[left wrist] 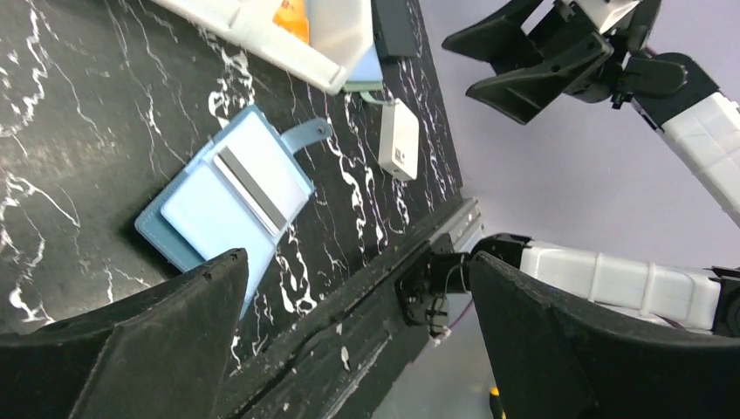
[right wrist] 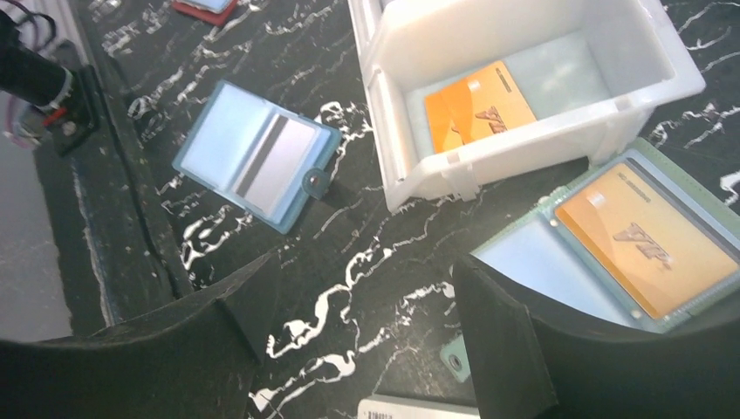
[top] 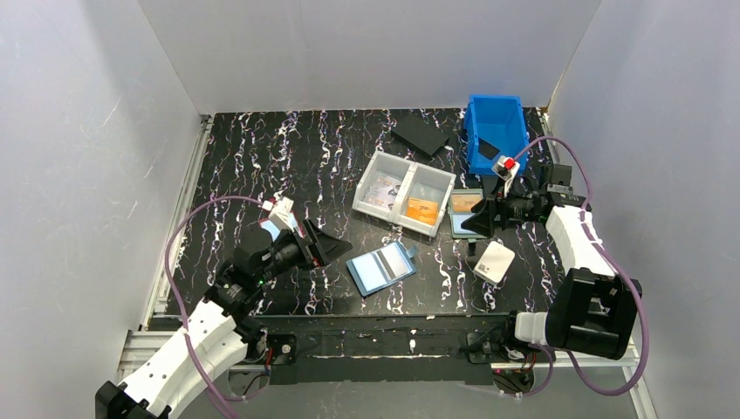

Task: Take the credit cards out of the card holder
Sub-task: Remove the credit card from the card holder.

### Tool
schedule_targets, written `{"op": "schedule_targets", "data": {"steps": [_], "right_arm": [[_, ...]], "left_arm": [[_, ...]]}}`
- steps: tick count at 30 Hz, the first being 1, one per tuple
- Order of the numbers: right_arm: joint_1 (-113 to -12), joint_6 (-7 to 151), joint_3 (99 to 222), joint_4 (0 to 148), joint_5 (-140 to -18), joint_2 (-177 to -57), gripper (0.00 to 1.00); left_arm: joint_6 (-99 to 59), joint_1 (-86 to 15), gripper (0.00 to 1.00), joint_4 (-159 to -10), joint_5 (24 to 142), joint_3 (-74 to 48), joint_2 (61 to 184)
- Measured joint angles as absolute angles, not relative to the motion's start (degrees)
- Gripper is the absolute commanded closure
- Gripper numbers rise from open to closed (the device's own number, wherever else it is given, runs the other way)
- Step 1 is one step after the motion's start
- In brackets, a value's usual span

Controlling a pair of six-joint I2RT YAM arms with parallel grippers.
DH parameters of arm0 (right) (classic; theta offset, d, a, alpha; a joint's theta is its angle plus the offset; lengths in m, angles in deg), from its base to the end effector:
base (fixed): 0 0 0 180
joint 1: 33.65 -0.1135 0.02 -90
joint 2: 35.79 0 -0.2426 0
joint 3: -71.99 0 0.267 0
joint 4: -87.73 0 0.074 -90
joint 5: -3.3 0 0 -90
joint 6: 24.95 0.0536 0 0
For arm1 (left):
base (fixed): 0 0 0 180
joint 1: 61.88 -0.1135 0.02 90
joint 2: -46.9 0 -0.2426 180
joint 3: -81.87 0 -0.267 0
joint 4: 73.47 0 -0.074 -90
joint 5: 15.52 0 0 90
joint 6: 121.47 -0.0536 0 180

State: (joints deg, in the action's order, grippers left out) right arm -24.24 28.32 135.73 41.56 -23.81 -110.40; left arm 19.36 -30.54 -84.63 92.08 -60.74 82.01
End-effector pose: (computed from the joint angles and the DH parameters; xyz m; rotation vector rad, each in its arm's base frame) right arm 0.2755 0.0027 0.2145 -0.8452 1.9061 0.9164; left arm 0.1726 -0.1241 0.2443 -0.0732 1.9074 -1.2852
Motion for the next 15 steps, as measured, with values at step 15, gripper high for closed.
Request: {"op": "schedule_targets", "data": {"steps": [15], "right_arm": [[-24.24,23.24,133.16,36.51,-36.20,-98.53,0.13]], "left_arm": [[28.65,-29.08,0.06,-83.12,99.03,-68.02,74.10]]}}
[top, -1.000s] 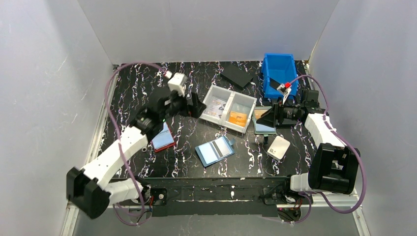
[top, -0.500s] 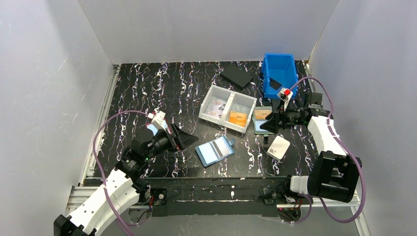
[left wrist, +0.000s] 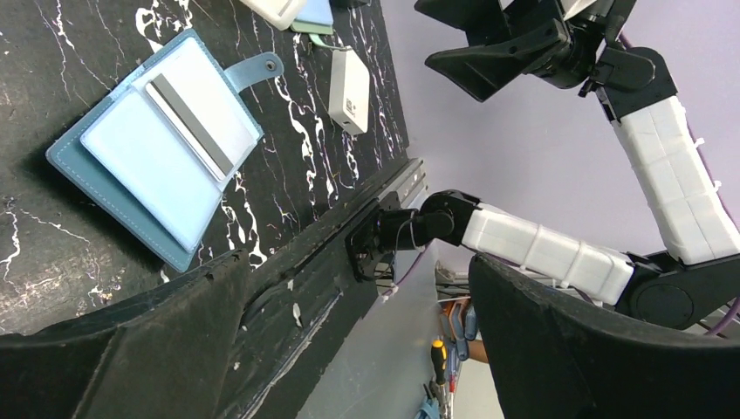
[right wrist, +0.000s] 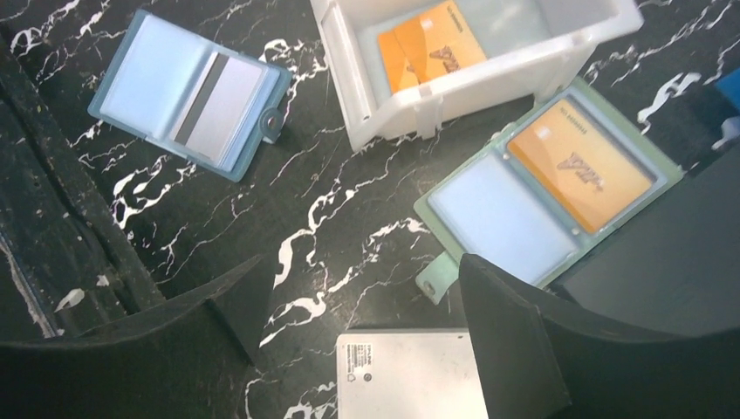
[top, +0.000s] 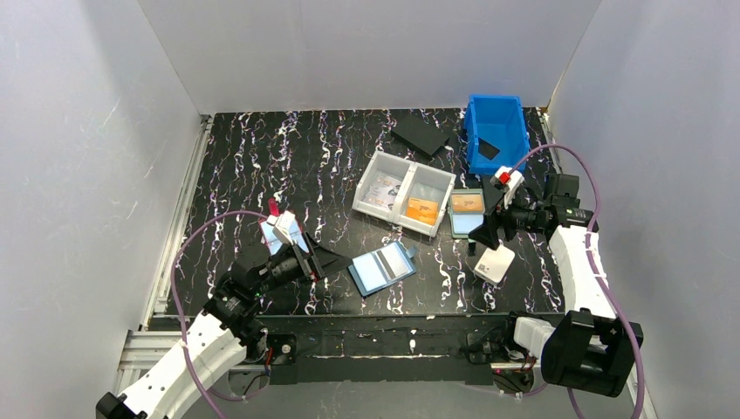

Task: Take the credit cards out of the card holder
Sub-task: Remove the credit card from the card holder.

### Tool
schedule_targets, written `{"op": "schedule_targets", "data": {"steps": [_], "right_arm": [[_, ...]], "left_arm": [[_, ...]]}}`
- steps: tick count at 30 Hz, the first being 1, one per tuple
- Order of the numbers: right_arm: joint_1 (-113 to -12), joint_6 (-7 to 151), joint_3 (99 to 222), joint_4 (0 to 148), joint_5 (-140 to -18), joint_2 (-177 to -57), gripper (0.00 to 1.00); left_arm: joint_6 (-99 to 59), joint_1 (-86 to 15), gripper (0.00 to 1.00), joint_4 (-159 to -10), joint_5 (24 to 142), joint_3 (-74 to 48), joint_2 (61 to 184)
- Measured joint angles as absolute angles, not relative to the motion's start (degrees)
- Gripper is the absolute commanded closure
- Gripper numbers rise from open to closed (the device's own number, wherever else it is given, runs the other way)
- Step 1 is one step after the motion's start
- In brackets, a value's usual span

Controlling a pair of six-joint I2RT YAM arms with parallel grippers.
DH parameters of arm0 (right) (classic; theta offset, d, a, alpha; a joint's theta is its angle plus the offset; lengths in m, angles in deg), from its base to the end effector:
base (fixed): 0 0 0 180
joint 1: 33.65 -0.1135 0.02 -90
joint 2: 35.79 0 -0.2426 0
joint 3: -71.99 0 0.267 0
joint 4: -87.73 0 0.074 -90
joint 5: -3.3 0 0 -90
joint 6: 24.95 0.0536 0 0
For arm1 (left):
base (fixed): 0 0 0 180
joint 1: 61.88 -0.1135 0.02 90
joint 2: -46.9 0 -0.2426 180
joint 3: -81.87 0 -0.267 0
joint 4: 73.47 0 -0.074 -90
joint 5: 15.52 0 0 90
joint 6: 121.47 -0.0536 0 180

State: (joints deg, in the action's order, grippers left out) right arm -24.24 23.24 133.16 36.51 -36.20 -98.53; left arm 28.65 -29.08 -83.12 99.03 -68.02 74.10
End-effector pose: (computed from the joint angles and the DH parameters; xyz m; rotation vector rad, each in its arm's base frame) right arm 0.2447 0.0014 0.2358 -0.9207 1.9547 0.5970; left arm 0.1500 -0.1232 0.2235 -0.0921 1.9416 -1.5156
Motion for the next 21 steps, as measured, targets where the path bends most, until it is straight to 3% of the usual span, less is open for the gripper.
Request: {"op": "schedule_targets", "data": {"steps": [6,15,18,21], "right_arm": [[-24.24,21.30,133.16,32.79,-37.30,-98.81,0.14],[-24.83,23.90,133.94,31.92,-35.44,-99.73,0.26],[-29.38,25.28,137.16,30.87,-36.40,-103.03,0.32],[-40.29,27.75,139.58,32.20,-39.31,-106.11,0.37]], "left_arm": [[31.03,-28.01,0.07,-80.54,99.78,-69.36,74.69],[32.72,-20.51,0.09,-75.49,97.39,-67.45,85.47],[32.41,-17.41,0.10,-72.63,95.14,-66.40,89.51],[31.53,-16.23,0.11,-69.53,92.59,-65.22,93.33]]}}
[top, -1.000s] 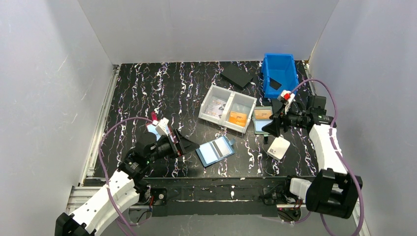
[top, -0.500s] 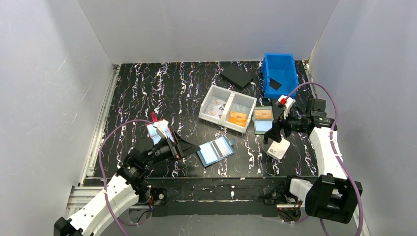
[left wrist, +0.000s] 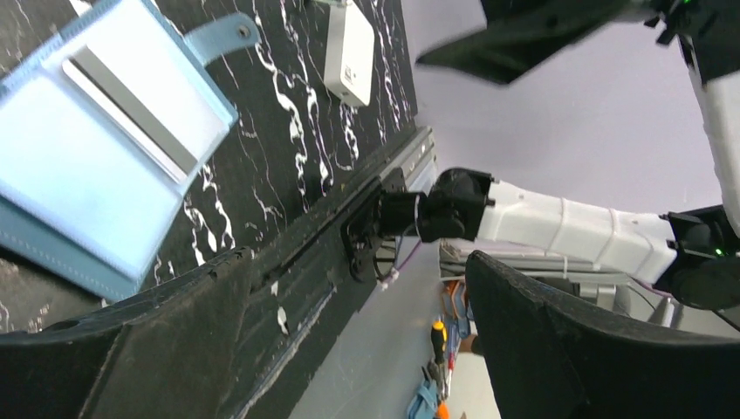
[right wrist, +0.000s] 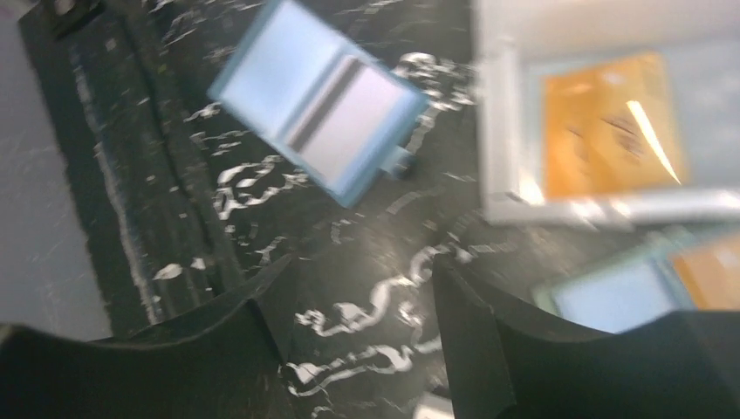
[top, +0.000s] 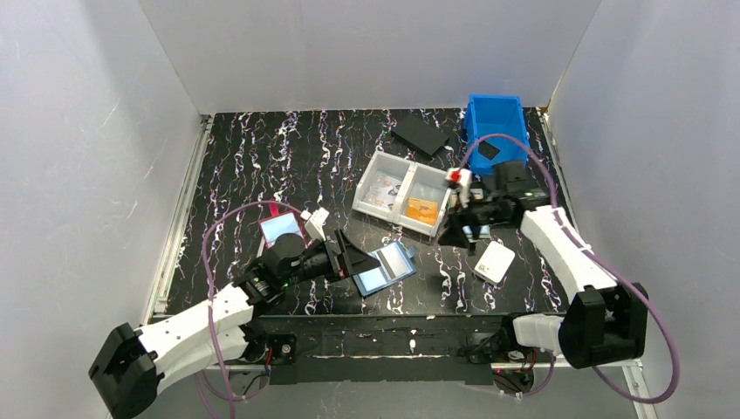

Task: Take the credit cards out of the card holder
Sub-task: Remove the credit card from the card holder.

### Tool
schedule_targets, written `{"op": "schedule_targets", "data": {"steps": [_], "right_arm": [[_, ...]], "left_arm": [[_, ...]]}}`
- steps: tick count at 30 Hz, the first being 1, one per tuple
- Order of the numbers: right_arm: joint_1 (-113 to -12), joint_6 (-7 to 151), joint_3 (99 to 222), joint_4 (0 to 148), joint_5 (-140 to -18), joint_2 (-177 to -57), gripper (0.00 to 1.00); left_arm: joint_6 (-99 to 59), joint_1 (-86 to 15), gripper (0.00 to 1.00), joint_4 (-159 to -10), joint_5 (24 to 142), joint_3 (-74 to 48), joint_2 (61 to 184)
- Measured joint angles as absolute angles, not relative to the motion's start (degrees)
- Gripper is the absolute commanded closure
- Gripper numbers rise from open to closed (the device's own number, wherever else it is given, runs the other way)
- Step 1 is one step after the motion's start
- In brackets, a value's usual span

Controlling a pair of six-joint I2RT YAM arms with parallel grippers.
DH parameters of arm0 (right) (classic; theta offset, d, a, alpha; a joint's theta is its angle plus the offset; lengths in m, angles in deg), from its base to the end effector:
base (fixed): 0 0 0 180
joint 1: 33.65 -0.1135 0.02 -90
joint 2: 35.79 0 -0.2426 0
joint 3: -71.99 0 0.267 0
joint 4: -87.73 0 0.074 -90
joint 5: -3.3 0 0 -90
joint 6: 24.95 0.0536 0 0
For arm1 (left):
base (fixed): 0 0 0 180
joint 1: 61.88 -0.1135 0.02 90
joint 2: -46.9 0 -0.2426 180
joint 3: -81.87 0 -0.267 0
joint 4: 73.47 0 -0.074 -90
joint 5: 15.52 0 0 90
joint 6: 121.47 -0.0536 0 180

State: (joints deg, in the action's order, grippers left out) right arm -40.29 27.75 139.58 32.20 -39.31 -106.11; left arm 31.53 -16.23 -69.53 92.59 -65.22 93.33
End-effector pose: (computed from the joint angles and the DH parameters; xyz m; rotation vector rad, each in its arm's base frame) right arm 0.2567 0.0696 0.2354 -1.1210 2.0155 0.7966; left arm 0.1528 -0.1801 0.2061 -0.0358 2.0461 -1.5812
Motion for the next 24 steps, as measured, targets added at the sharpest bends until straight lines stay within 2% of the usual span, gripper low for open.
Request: {"op": "schedule_targets", "data": {"steps": [3,7,15,20,24], "right_arm": [[-50.65,32.14,139.45,35.79,-41.01,-107.99,0.46],[-56.92,38.61,139.47,41.47,-41.82,-111.73,0.55],[-59.52,50.15,139.30,49.91,-43.18,-119.64,0.56],[-62.23,55.81,136.85,55.35,-46.76,-119.51,0.56],[-64.68,60.99,134.12,59.74,-48.58,-119.55,0.57]], "left_arm": [[31.36,-15.66,0.12,-65.77,89.59,-64.39,97.42],[32.78,-15.14,0.16,-58.75,85.88,-64.28,104.55],[33.68,-14.09,0.21,-50.71,83.73,-64.28,115.13],[33.55,-13.85,0.22,-48.20,81.55,-65.12,116.07],[33.50,-13.76,0.27,-47.41,79.76,-66.40,116.28]]}}
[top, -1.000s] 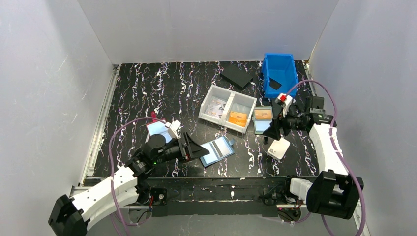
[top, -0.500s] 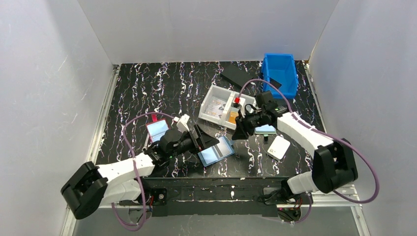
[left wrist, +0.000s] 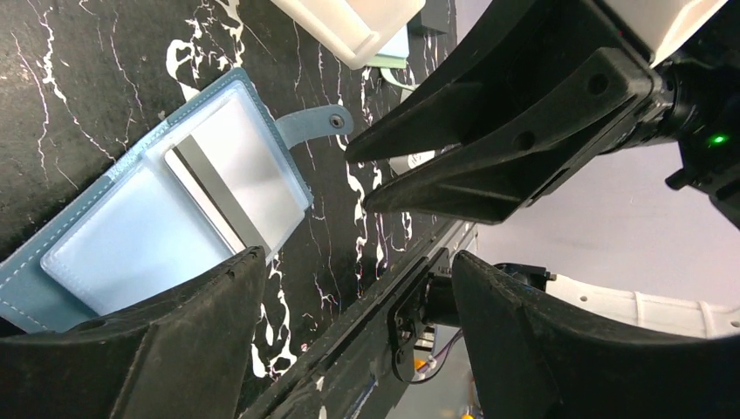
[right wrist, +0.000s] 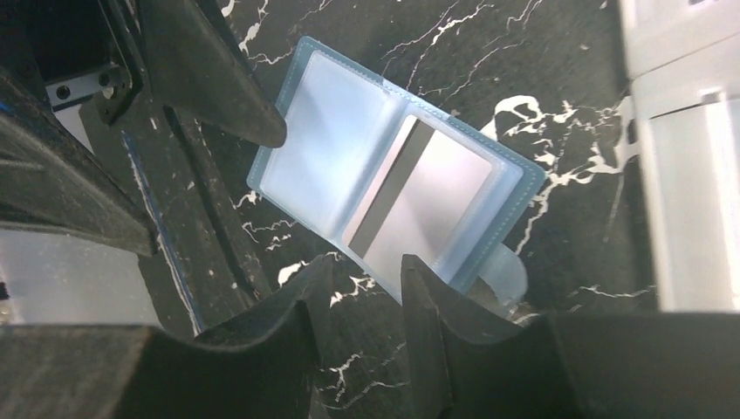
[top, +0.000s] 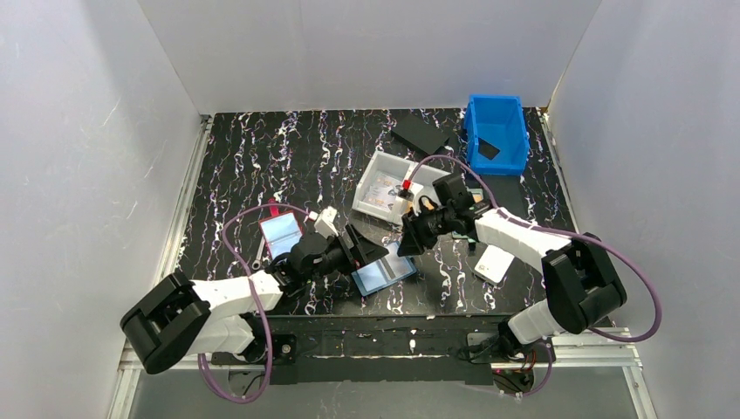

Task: Take the credit cards out of the card holder
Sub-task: Remove the credit card from the card holder.

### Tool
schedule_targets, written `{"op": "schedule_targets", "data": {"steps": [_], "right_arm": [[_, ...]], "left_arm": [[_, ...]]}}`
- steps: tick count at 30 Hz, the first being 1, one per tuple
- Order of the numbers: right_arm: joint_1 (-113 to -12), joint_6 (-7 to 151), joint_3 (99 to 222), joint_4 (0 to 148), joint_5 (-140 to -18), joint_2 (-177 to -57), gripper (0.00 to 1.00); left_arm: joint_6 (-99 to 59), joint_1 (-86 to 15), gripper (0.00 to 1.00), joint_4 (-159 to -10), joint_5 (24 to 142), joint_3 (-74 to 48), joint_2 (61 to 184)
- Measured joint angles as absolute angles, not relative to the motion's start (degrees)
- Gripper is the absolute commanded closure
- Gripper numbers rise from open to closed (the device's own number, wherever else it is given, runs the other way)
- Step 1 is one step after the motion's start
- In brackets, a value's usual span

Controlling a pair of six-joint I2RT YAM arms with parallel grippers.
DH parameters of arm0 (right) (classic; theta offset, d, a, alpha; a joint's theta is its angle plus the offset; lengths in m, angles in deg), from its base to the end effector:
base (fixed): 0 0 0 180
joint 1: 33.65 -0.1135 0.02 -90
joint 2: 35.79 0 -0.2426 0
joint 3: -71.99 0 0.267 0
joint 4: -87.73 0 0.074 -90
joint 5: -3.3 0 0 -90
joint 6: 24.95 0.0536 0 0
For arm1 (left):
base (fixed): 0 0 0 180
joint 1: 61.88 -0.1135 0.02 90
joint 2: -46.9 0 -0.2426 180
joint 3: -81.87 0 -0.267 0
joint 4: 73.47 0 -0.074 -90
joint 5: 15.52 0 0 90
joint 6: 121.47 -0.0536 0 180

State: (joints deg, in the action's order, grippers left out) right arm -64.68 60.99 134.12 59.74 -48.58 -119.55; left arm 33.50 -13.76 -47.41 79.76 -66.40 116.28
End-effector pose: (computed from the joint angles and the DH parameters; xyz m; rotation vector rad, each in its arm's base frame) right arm 0.2547 0.1918 0.1678 -1.0229 2.2153 1.0208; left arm 0.1771 -0.2049 0.1519 -0.2226 2.0254 -1.4375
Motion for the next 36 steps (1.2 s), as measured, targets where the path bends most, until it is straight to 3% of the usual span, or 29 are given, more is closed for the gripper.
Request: {"op": "schedule_targets", "data": {"steps": [6,7,11,23,36], "right_arm": [[-67.61,68.12,131.28,65.16,-50.72,-120.30,0.58],[-68.13,69.52,130.90,66.08,-51.31,-120.43,0.59],[-69.07,72.75,130.86,68.48,-54.56,-121.74,0.60],[-69.40,74.43,130.86,68.83,-61.45,-125.89,0.62],[-69.31,75.40,130.88,69.29,-61.12,-127.84,0.62]], "left_arm": [[33.35,-13.69,0.39,-45.75,79.34,-66.43,119.08],[33.26,-13.63,0.45,-45.70,79.34,-66.43,119.72],[33.17,-12.56,0.51,-44.00,77.85,-67.10,121.05],[35.25,-10.52,0.56,-40.55,76.65,-67.37,132.59],[37.22,-10.26,0.62,-39.98,74.40,-67.08,132.94]]}}
